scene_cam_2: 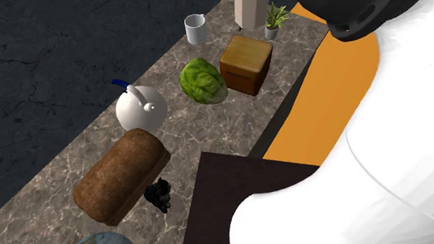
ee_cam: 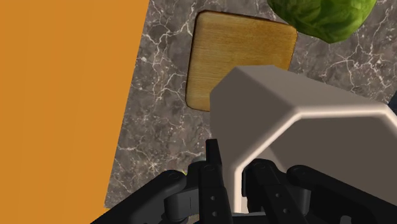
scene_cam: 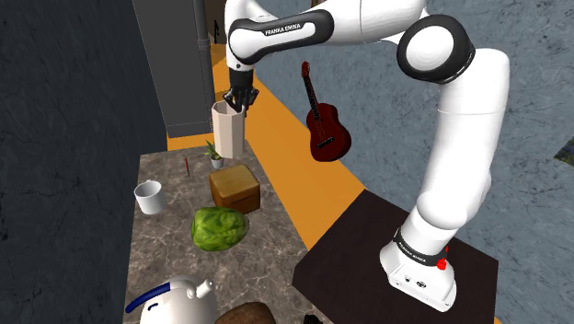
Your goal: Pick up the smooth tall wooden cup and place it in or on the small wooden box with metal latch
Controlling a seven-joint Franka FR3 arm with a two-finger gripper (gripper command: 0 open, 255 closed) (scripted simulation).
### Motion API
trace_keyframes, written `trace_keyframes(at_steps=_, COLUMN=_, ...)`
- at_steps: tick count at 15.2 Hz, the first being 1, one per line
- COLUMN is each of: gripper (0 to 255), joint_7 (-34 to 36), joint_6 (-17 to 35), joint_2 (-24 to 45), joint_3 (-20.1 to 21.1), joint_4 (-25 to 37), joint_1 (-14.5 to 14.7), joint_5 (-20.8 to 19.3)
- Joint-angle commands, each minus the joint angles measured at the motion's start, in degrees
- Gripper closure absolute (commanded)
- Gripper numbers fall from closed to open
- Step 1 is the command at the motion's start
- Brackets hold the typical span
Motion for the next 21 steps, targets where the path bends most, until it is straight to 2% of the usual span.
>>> trace_keyframes(at_steps=1, gripper=255, joint_7=0.0, joint_6=1.02, joint_2=0.91, joint_3=-0.14, joint_4=-0.08, joint_1=0.02, joint_5=-0.3)
trace_keyframes(at_steps=21, gripper=255, joint_7=1.89, joint_6=14.45, joint_2=5.41, joint_3=-1.13, joint_4=-9.28, joint_1=0.24, joint_5=-2.57)
